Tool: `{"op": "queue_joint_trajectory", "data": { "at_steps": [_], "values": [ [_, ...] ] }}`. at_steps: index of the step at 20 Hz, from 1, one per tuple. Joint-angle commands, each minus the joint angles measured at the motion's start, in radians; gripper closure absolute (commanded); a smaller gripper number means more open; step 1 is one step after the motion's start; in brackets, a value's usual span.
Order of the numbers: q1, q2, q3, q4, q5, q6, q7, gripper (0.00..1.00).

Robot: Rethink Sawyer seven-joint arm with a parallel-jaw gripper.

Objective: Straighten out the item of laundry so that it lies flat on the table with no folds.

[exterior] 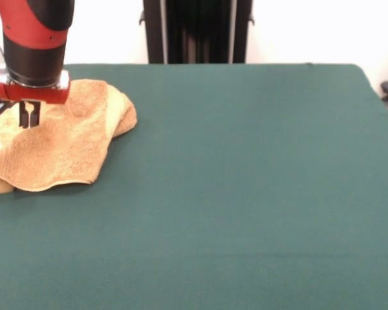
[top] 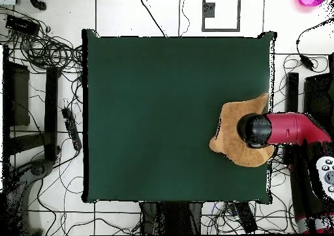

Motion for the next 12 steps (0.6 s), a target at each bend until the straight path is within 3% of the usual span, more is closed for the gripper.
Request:
{"op": "queue_joint_trajectory", "data": {
  "at_steps": [1,7,12],
  "values": [
    [0.063,-0.016,0.109,0.071,0.057,0.010,-0.100,1.00],
    [0.084,-0.039,0.092,0.044,0.072,0.075,-0.118,1.00],
    [0.068,-0.053,0.127,0.058,0.091,0.007,-0.120,1.00]
  ]
}}
